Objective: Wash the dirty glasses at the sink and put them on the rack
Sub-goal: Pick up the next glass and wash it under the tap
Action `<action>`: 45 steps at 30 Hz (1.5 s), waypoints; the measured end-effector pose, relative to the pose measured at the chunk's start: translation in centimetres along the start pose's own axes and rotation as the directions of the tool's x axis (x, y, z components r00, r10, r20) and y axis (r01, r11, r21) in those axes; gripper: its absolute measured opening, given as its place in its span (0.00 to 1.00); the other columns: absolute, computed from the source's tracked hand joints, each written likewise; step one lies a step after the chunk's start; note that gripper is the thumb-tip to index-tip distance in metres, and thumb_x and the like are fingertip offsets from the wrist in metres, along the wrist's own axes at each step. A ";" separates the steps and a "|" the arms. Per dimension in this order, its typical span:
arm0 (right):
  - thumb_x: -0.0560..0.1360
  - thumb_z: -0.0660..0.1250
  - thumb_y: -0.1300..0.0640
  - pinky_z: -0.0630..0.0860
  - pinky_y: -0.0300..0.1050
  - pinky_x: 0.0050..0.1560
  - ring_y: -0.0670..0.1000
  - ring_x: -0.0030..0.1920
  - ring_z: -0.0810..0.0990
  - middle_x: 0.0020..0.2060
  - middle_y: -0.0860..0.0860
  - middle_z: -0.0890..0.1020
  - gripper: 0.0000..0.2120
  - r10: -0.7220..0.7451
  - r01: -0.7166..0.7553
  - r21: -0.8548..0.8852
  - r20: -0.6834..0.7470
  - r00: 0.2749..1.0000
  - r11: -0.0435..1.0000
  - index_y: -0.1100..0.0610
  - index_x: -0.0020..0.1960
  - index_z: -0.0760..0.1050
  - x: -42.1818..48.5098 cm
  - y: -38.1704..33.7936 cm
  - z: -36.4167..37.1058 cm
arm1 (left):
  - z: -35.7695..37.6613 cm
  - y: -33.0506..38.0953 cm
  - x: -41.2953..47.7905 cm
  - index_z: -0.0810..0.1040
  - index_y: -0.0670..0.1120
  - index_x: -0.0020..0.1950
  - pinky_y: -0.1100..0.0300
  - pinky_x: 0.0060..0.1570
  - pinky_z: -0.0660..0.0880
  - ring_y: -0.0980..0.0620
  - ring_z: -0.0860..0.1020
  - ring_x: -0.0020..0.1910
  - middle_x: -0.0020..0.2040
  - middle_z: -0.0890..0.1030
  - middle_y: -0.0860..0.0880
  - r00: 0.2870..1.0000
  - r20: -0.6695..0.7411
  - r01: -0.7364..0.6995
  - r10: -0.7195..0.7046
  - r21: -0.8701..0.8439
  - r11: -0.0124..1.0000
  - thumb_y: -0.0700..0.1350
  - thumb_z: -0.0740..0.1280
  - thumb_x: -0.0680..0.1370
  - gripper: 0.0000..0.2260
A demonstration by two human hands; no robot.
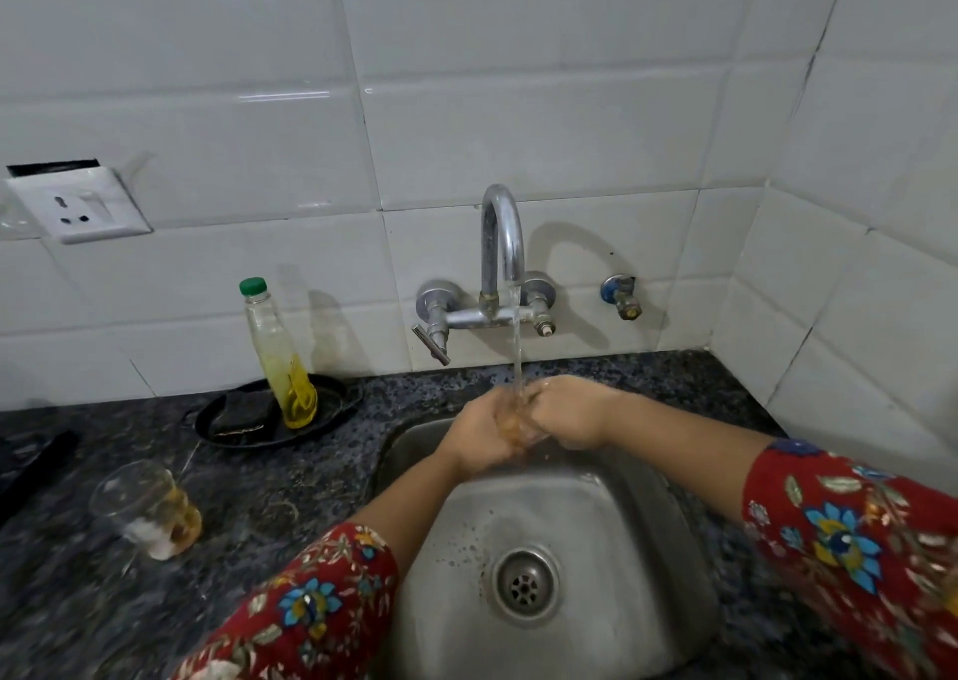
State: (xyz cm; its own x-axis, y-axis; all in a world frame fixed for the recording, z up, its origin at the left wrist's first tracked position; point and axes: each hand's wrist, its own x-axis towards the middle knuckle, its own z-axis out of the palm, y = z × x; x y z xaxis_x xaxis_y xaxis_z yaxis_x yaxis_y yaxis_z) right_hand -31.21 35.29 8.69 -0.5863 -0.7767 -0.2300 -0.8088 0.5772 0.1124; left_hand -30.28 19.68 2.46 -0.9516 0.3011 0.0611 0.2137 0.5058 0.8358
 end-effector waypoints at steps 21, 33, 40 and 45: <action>0.72 0.63 0.62 0.72 0.49 0.41 0.53 0.41 0.76 0.38 0.49 0.77 0.07 0.152 -0.189 0.232 0.166 0.974 0.954 0.51 0.41 0.75 1.7 -1.9 -1.5 | 1.4 -2.0 -0.4 0.74 0.46 0.54 0.57 0.54 0.77 0.55 0.82 0.50 0.50 0.82 0.50 0.982 -0.191 -0.061 -0.001 -0.321 0.945 0.36 0.79 0.59 0.26; 0.76 0.61 0.70 0.76 0.37 0.43 0.49 0.39 0.78 0.38 0.54 0.79 0.10 0.498 -0.051 0.964 0.179 0.848 -0.260 0.68 0.54 0.78 1.9 -7.0 4.3 | 0.2 -2.4 -3.8 0.71 0.49 0.63 0.52 0.49 0.75 0.47 0.78 0.53 0.55 0.79 0.49 0.982 -0.166 0.012 0.086 0.517 0.856 0.49 0.70 0.66 0.26; 0.78 0.62 0.65 0.73 0.47 0.56 0.50 0.43 0.80 0.43 0.55 0.82 0.06 0.322 -0.037 0.527 0.571 0.755 -0.849 0.60 0.50 0.77 0.8 -9.1 7.6 | -1.0 -2.7 -6.2 0.64 0.49 0.67 0.51 0.54 0.70 0.43 0.75 0.56 0.59 0.75 0.46 0.989 0.144 -0.119 -0.042 0.922 0.369 0.42 0.69 0.70 0.27; 0.79 0.52 0.69 0.68 0.52 0.68 0.56 0.55 0.78 0.46 0.59 0.80 0.14 0.253 0.055 0.307 0.656 0.711 -0.950 0.67 0.60 0.73 -0.4 -9.6 9.2 | -0.9 -2.0 -6.4 0.63 0.48 0.70 0.51 0.57 0.69 0.42 0.74 0.58 0.61 0.75 0.44 0.963 0.261 -0.242 -0.073 0.949 0.204 0.41 0.70 0.71 0.29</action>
State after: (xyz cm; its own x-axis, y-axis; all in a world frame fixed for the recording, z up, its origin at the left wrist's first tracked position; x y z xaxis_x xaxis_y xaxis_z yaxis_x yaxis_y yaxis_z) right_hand -22.79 32.39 -1.17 -0.5915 -0.2405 -0.7696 0.7502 -0.5138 -0.4160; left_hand -24.84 16.00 0.86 -0.8740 0.4640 -0.1441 0.4830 0.7975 -0.3615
